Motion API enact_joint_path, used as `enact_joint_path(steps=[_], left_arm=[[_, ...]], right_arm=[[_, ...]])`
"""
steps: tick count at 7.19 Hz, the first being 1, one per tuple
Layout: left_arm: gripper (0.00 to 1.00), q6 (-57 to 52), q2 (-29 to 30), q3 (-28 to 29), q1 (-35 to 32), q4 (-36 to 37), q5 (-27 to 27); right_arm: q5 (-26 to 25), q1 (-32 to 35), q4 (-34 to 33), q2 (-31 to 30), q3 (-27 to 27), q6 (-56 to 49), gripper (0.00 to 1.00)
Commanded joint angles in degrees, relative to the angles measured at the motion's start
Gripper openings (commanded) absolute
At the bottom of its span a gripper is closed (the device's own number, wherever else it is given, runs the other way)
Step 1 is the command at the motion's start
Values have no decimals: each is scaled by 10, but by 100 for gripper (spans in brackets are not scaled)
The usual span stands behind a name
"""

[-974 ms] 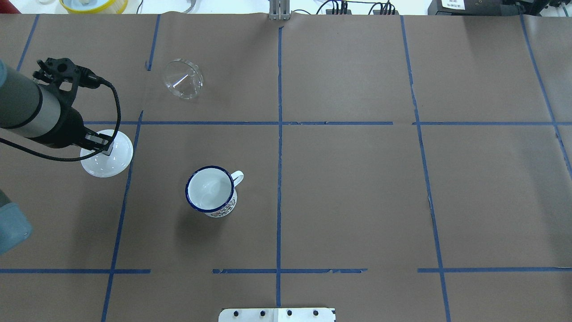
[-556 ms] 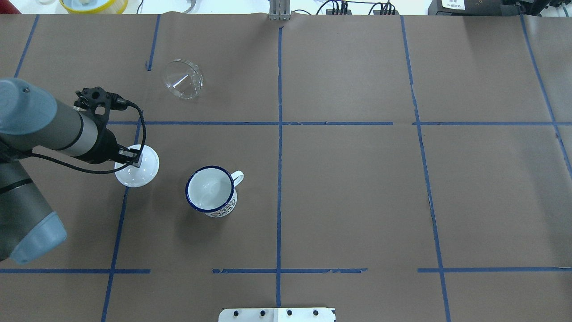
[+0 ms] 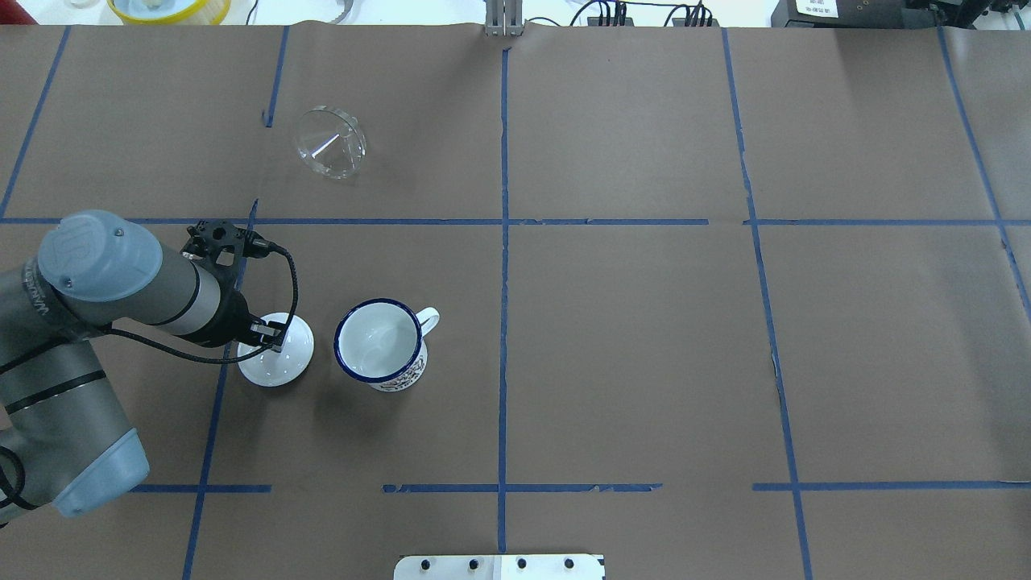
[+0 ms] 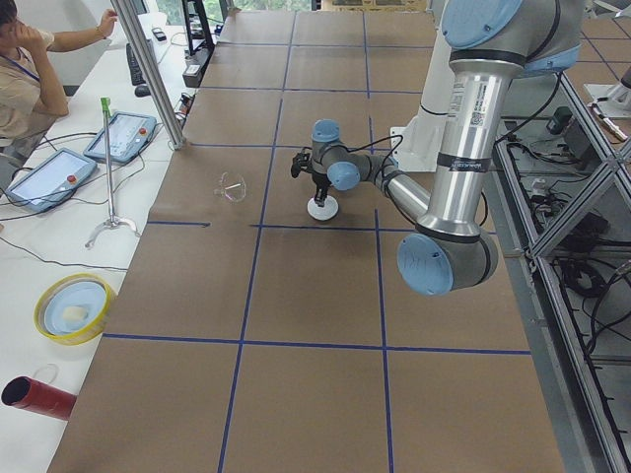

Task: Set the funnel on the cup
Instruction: 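Set the white lid on the table beside the mug, open left gripper, then move the left gripper to the clear glass funnel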

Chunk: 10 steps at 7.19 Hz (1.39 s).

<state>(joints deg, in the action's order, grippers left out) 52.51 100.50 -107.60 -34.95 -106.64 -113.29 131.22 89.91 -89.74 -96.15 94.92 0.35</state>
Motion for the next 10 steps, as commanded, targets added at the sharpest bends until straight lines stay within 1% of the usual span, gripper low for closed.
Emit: enact_joint_path(steps=[1,2,4,5,6,7,8,9,10], left_arm=[[48,0,2,0,2,-1,0],[99,11,1,-2,1,-2,1],[100,19,5,-21,-5,-3,1],[100,44,8,-52,-45,-2,6],[100,113,40,-51,-75,-3,19],[100,206,67,-50,-78,-15,38],[100,309,86,-39,-78,-55,65],[100,441,106,3,-75,-109,123],[100,535,132,78,-73,-181,170]], right_arm=[[0,0,0,0,0,0,100],[0,0,0,0,0,0,100],[0,0,0,0,0,0,100],[0,0,0,0,0,0,100],[0,0,0,0,0,0,100],[0,0,0,0,0,0,100],[0,0,0,0,0,0,100],[0,0,0,0,0,0,100],[0,0,0,0,0,0,100]])
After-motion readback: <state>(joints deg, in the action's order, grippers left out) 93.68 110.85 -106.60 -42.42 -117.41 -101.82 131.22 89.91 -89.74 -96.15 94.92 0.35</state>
